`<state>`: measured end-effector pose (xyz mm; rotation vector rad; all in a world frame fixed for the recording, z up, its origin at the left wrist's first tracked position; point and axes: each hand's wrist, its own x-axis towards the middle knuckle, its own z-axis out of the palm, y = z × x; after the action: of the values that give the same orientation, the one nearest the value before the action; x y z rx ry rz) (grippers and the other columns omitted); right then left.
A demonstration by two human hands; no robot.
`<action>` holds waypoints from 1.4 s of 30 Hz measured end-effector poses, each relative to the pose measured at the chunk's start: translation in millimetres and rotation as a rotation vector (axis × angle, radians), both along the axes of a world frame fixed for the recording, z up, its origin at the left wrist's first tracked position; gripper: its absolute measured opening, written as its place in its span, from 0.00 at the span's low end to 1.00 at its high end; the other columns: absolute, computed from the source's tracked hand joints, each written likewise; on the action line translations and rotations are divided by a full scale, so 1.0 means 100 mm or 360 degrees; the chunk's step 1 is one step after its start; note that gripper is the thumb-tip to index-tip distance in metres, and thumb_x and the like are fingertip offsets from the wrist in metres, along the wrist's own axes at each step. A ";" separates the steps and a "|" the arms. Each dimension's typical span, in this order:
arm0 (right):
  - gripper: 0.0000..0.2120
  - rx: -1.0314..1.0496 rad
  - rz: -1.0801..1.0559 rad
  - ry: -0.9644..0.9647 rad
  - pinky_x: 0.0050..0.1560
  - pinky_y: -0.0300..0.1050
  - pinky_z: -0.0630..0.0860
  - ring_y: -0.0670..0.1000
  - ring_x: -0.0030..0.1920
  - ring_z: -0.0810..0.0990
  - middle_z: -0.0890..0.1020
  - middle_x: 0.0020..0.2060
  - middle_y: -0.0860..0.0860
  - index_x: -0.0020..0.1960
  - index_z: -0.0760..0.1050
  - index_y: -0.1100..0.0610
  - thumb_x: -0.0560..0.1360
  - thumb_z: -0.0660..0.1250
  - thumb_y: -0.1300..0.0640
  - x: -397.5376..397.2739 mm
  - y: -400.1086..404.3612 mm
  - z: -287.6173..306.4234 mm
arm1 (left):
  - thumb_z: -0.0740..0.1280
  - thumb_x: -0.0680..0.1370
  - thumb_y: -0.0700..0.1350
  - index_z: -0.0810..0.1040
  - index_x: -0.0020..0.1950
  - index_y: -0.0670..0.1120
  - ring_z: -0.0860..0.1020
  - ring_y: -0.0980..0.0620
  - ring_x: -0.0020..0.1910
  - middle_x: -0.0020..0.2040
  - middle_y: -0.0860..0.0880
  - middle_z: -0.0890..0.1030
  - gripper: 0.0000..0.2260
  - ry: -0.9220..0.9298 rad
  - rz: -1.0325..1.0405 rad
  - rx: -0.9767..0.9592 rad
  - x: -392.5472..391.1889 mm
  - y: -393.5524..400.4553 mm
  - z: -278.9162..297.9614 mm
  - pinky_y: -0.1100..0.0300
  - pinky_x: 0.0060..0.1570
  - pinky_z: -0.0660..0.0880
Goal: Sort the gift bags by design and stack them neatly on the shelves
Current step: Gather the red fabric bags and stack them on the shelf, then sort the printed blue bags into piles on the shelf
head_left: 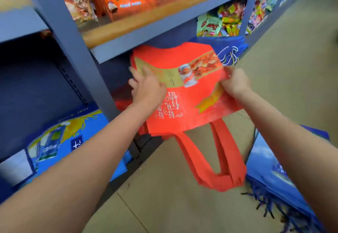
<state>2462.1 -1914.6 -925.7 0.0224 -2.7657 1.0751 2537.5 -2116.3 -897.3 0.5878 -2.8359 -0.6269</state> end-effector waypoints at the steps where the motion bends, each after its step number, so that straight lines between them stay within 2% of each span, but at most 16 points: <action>1: 0.20 -0.0091 0.0147 -0.0096 0.55 0.45 0.69 0.59 0.58 0.76 0.78 0.57 0.61 0.65 0.72 0.62 0.73 0.65 0.64 -0.15 -0.15 0.03 | 0.61 0.78 0.47 0.48 0.76 0.40 0.47 0.34 0.74 0.75 0.35 0.40 0.32 -0.0046 0.0085 -0.0094 -0.02 -0.06 0.01 0.40 0.68 0.56; 5: 0.32 -0.0407 0.0529 -0.0582 0.41 0.34 0.70 0.51 0.53 0.73 0.71 0.62 0.56 0.75 0.56 0.54 0.76 0.67 0.57 -0.23 -0.23 -0.10 | 0.59 0.76 0.64 0.48 0.77 0.44 0.37 0.33 0.73 0.76 0.38 0.40 0.39 -0.0581 -0.0288 -0.0490 0.05 -0.18 -0.28 0.31 0.67 0.46; 7: 0.34 -0.0321 0.0569 -0.0766 0.50 0.31 0.67 0.51 0.61 0.70 0.66 0.68 0.56 0.76 0.53 0.52 0.75 0.66 0.54 -0.07 -0.07 -0.40 | 0.63 0.69 0.69 0.39 0.77 0.52 0.36 0.33 0.73 0.76 0.41 0.36 0.48 -0.1017 -0.0562 -0.0491 0.17 -0.21 -0.53 0.31 0.67 0.44; 9: 0.34 -0.0590 0.0567 -0.0905 0.52 0.36 0.70 0.51 0.62 0.71 0.67 0.67 0.56 0.76 0.53 0.49 0.75 0.66 0.53 0.10 0.03 -0.72 | 0.68 0.66 0.69 0.31 0.74 0.54 0.35 0.31 0.71 0.74 0.41 0.31 0.55 -0.1235 -0.0615 -0.0661 0.25 -0.27 -0.73 0.30 0.66 0.43; 12: 0.36 -0.1199 0.0316 -0.0957 0.34 0.39 0.76 0.51 0.42 0.81 0.74 0.60 0.54 0.76 0.51 0.46 0.74 0.67 0.53 0.18 -0.09 -0.95 | 0.69 0.66 0.67 0.29 0.74 0.53 0.34 0.28 0.70 0.73 0.40 0.30 0.57 -0.1197 -0.0538 -0.0709 0.26 -0.34 -0.88 0.30 0.66 0.42; 15: 0.36 -0.1494 0.0199 -0.0963 0.23 0.37 0.74 0.47 0.27 0.80 0.74 0.60 0.56 0.75 0.53 0.52 0.73 0.68 0.64 0.13 -0.31 -0.95 | 0.69 0.67 0.67 0.31 0.75 0.51 0.35 0.27 0.70 0.74 0.38 0.31 0.55 -0.1094 -0.0529 -0.0722 0.23 -0.32 -0.96 0.30 0.66 0.42; 17: 0.32 -0.1586 0.0171 -0.0773 0.32 0.38 0.78 0.46 0.33 0.80 0.76 0.54 0.56 0.73 0.58 0.59 0.72 0.67 0.68 0.04 -0.44 -0.84 | 0.70 0.68 0.64 0.31 0.75 0.49 0.38 0.28 0.71 0.74 0.38 0.32 0.55 -0.1035 -0.0508 -0.0775 0.18 -0.29 -1.00 0.30 0.66 0.43; 20: 0.30 -0.1851 0.0332 -0.0602 0.44 0.40 0.79 0.46 0.40 0.81 0.78 0.57 0.55 0.71 0.59 0.60 0.73 0.67 0.67 -0.13 -0.58 -0.49 | 0.67 0.74 0.55 0.37 0.76 0.46 0.50 0.32 0.73 0.76 0.39 0.41 0.45 -0.0835 -0.0415 -0.0844 0.03 -0.36 -0.94 0.34 0.67 0.51; 23: 0.32 -0.1377 0.0557 -0.0610 0.53 0.45 0.75 0.51 0.50 0.79 0.74 0.62 0.55 0.72 0.61 0.54 0.72 0.69 0.65 -0.19 -0.69 -0.37 | 0.59 0.79 0.42 0.54 0.75 0.46 0.66 0.37 0.67 0.74 0.42 0.58 0.26 -0.0444 -0.0263 -0.0882 -0.10 -0.54 -0.83 0.41 0.63 0.64; 26: 0.33 -0.0894 0.0587 -0.0653 0.55 0.44 0.72 0.51 0.54 0.74 0.71 0.60 0.55 0.72 0.63 0.53 0.70 0.72 0.63 -0.13 -0.81 -0.54 | 0.55 0.78 0.36 0.59 0.73 0.43 0.69 0.35 0.66 0.70 0.39 0.65 0.22 -0.0655 -0.0271 -0.0717 -0.14 -0.57 -0.90 0.44 0.62 0.67; 29: 0.29 -0.0437 0.0705 -0.0499 0.61 0.43 0.69 0.51 0.59 0.73 0.73 0.62 0.56 0.69 0.67 0.55 0.70 0.71 0.64 -0.09 -0.88 -0.71 | 0.55 0.78 0.36 0.45 0.77 0.46 0.53 0.31 0.73 0.76 0.37 0.50 0.31 -0.1013 -0.0232 -0.0525 -0.02 -0.38 -1.09 0.37 0.69 0.57; 31: 0.25 -0.0051 0.0689 -0.0355 0.63 0.41 0.64 0.54 0.64 0.71 0.72 0.65 0.55 0.68 0.69 0.55 0.72 0.69 0.61 -0.05 -0.86 -0.79 | 0.55 0.79 0.37 0.38 0.76 0.45 0.45 0.35 0.75 0.76 0.38 0.42 0.33 -0.0967 -0.0254 -0.0569 0.14 -0.30 -1.21 0.38 0.70 0.49; 34: 0.20 -0.0102 0.0526 -0.0191 0.62 0.42 0.64 0.55 0.64 0.71 0.73 0.63 0.56 0.64 0.74 0.57 0.73 0.69 0.55 0.06 -0.73 -0.88 | 0.57 0.76 0.37 0.43 0.77 0.40 0.50 0.40 0.76 0.77 0.39 0.46 0.33 -0.0416 -0.0536 -0.0715 0.50 -0.38 -1.32 0.47 0.72 0.50; 37: 0.13 -0.0247 0.0514 0.0108 0.64 0.48 0.66 0.54 0.60 0.73 0.78 0.57 0.56 0.56 0.78 0.58 0.72 0.70 0.56 0.26 -0.63 -0.88 | 0.56 0.68 0.39 0.64 0.70 0.40 0.72 0.40 0.63 0.68 0.38 0.70 0.29 0.0090 -0.0952 -0.0704 0.87 -0.56 -1.41 0.50 0.59 0.72; 40: 0.09 -0.0374 0.0560 0.0175 0.60 0.49 0.68 0.54 0.57 0.74 0.78 0.53 0.57 0.52 0.79 0.56 0.72 0.70 0.56 0.54 -0.66 -0.83 | 0.54 0.68 0.40 0.66 0.66 0.44 0.72 0.46 0.57 0.63 0.44 0.73 0.26 0.0145 -0.1126 -0.0703 1.20 -0.75 -1.41 0.55 0.56 0.69; 42: 0.14 -0.0366 0.0626 0.0128 0.61 0.48 0.67 0.53 0.55 0.73 0.77 0.53 0.56 0.52 0.79 0.57 0.69 0.68 0.52 0.75 -0.74 -0.78 | 0.54 0.68 0.40 0.66 0.64 0.44 0.72 0.47 0.56 0.61 0.45 0.73 0.24 0.0188 -0.1114 -0.0715 1.38 -0.90 -1.32 0.56 0.56 0.66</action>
<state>2537.4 -1988.7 -1003.8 0.5865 -2.6080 1.4412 2675.6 -2206.4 -1029.0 -0.5154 -2.8794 -0.0767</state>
